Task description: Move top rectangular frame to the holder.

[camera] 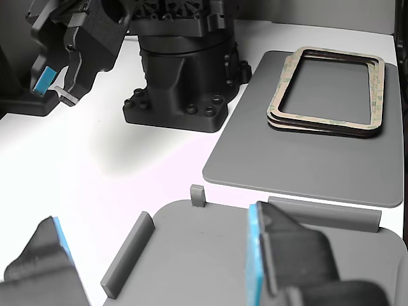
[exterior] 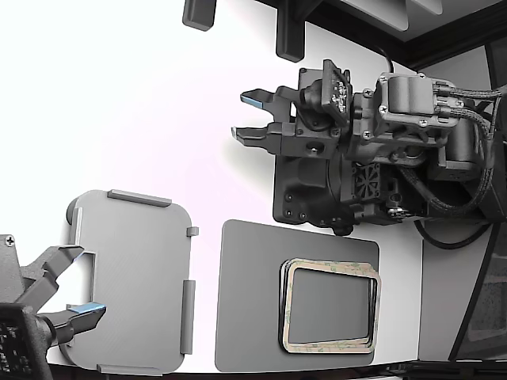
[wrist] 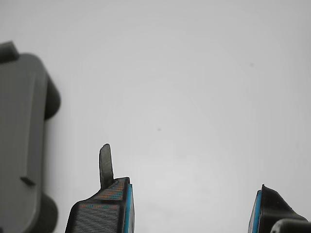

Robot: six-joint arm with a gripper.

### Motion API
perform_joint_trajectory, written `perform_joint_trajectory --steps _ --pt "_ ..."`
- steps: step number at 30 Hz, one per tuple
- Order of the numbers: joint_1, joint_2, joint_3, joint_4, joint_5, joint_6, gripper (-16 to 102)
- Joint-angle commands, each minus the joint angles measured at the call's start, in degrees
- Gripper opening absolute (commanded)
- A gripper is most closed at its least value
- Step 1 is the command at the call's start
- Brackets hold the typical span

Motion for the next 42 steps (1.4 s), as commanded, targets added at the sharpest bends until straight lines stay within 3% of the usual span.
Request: perform_joint_trajectory --steps 1,16,20,24,29,33,37,40,42 --pt "-0.8 0.6 -1.4 -0.4 -0.8 -0.4 100" --pt "-0.5 -5.4 -7.1 -0.8 -1.9 -1.1 100" --pt "0.6 -10.5 -13.0 1.1 -4.0 -2.5 92" --pt "4.9 -13.9 -19.1 4.5 -4.7 -6.2 100" --pt "10.7 -18.0 -26.5 8.7 -6.3 -9.1 99" --pt "15.2 -21.0 -29.9 9.9 -6.3 -9.2 92" --pt "21.2 -23.1 -30.1 9.0 -5.5 -9.6 100" --pt "26.3 -26.5 -32.1 10.7 -3.7 -8.7 100" --pt "31.6 -28.5 -33.3 12.7 0.9 -6.8 100"
